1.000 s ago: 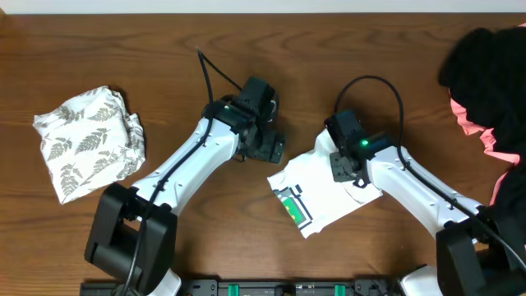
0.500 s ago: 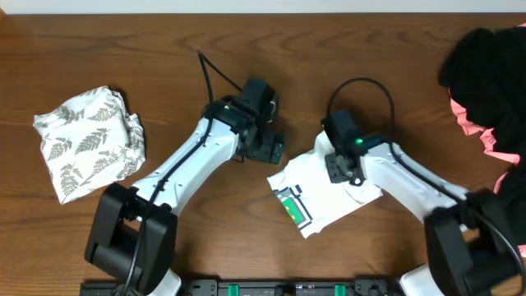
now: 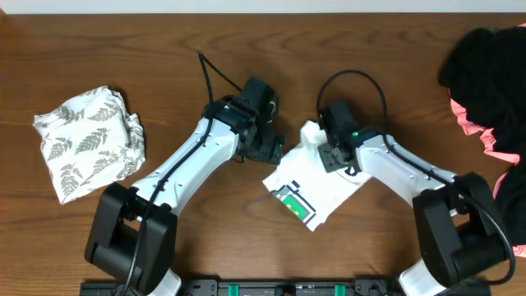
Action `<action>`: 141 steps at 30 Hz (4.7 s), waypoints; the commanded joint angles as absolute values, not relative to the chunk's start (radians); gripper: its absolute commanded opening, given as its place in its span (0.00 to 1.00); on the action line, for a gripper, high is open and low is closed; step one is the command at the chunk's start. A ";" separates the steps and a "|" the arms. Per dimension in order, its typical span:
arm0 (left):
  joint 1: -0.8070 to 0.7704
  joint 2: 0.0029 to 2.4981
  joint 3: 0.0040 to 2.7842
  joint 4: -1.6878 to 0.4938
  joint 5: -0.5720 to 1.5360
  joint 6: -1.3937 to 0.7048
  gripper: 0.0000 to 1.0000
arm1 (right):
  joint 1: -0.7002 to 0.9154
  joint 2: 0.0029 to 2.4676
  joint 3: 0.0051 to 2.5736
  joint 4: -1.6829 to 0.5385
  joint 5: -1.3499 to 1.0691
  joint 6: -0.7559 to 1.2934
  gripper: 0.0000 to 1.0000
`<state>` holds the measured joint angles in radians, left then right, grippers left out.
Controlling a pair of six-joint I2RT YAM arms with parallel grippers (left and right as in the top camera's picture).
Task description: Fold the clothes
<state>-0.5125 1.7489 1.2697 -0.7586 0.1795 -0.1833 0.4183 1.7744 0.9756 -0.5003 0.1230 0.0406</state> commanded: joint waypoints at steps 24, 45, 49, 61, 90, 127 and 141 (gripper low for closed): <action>-0.509 1.757 1.267 -0.793 0.171 -0.149 0.98 | 0.397 1.793 1.201 -0.648 -0.237 -0.234 0.68; -0.394 1.766 1.242 -0.808 0.412 0.034 0.98 | 0.434 1.656 1.163 -0.902 -0.348 -0.128 0.33; -0.393 1.770 1.215 -0.806 0.453 0.104 0.98 | 0.445 1.676 1.104 -0.847 -0.379 -0.127 0.34; -0.393 1.885 1.174 -0.757 0.489 0.139 0.98 | 0.446 1.748 1.004 -0.667 -0.343 -0.065 0.40; -0.484 1.957 1.172 -0.781 0.725 0.187 0.39 | 0.417 1.864 1.002 -0.662 -0.217 0.011 0.37; -0.164 1.604 1.254 -0.875 -0.134 -0.136 0.06 | 0.326 1.279 1.261 -1.065 -0.144 -0.043 0.43; 0.007 1.575 1.361 -0.872 -0.283 0.006 0.06 | 0.326 1.275 1.261 -1.074 -0.134 -0.043 0.43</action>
<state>-0.0059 1.5925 1.2884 -0.8719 -0.2424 -0.0444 0.3313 1.2854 1.2594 -1.0740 -0.1452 -0.0334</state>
